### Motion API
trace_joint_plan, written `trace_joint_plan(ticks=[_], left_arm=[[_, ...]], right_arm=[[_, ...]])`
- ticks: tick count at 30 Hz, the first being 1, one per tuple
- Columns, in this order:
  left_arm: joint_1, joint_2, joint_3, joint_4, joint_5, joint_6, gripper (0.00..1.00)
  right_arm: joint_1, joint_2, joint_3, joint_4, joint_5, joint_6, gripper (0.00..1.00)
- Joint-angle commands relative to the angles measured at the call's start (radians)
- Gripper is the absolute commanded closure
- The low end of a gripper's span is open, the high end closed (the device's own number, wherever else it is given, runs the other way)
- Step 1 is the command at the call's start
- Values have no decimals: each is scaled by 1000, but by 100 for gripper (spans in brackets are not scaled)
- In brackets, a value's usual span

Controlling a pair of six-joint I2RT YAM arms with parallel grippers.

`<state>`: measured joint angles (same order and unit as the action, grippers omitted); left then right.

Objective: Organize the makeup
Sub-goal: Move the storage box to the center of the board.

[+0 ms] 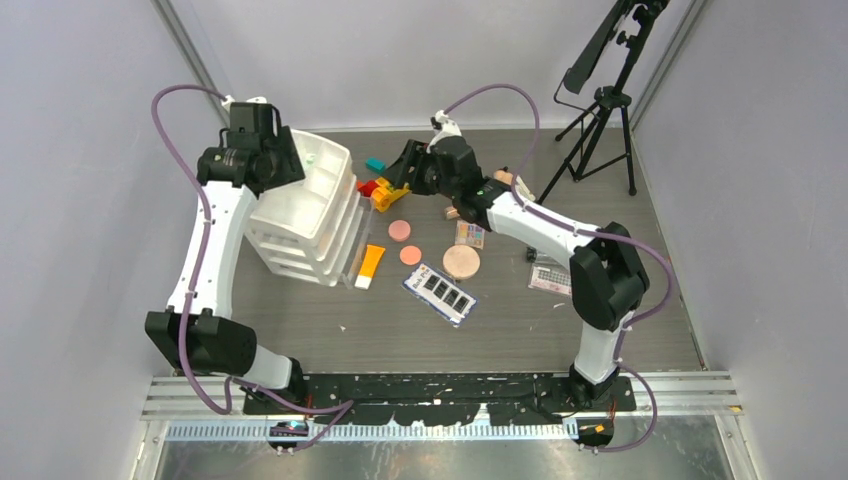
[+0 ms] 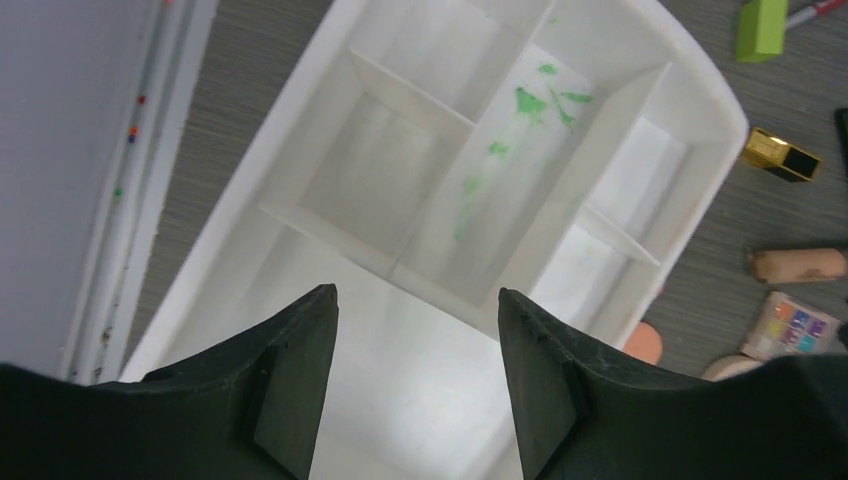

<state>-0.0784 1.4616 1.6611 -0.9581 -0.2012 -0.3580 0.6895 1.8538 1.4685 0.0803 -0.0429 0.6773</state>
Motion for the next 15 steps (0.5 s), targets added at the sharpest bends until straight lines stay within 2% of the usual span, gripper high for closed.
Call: trace_joint_plan(ticks=[1,7,15], left_arm=[[13,-58,49,-55,-196,81,38],[44,-90,52,-69,-192,127,44],[51,-133,-24,-38,-355,171,43]], right_arm=[[7,-80,-61,54,8,-26,35],[6,-98,-107,51,-2,-20,35],[7,-91,-164,67,-46,17,35]])
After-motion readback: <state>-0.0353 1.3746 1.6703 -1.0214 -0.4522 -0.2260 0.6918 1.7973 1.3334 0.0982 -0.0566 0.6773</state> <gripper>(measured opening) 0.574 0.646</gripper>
